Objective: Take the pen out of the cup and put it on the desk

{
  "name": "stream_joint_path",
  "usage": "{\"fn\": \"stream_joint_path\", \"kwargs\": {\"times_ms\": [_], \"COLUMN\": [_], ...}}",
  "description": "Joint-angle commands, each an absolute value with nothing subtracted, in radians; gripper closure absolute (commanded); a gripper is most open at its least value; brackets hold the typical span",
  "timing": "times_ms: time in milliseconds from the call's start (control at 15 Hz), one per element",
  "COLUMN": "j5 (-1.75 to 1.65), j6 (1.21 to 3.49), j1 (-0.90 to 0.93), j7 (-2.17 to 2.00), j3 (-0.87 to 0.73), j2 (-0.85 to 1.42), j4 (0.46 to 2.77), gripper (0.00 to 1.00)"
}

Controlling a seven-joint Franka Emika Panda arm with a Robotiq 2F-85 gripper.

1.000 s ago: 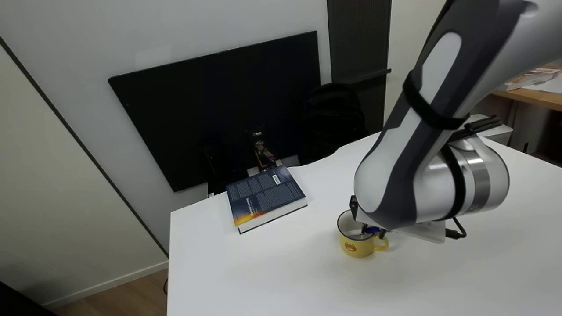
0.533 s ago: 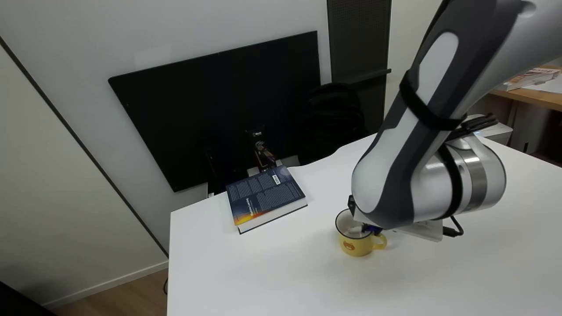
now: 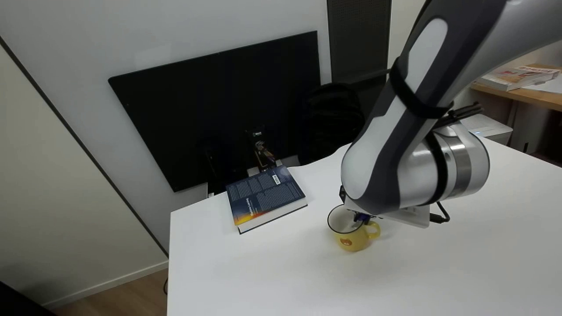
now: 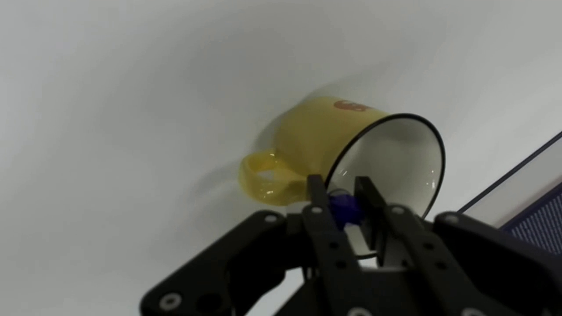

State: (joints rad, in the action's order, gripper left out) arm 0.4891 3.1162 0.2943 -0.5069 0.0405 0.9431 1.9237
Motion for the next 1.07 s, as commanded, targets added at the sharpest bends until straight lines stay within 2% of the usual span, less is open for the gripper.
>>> {"fn": "stream_joint_path", "kwargs": {"times_ms": [0,200,267,400,867,1000], "j5": [0.48,0.478,0.479,0.477,0.474,0.475], "j6": [3.087,3.079,3.076,3.066,3.052,3.043], "j1": [0.309,0.309,0.31,0.312,0.312,0.306], "j7": [-0.537,-0.537,-0.539,-0.54,-0.542,-0.54], "j3": [0.021,0.018,0.015,0.01,0.004,0.015], "j2": [0.938,0.941,0.943,0.944,0.943,0.943], "j4": [1.905,1.901,1.9,1.899,1.895,1.896], "gripper": [0.95,0.95,0.54,0.48,0.0,0.0]}}
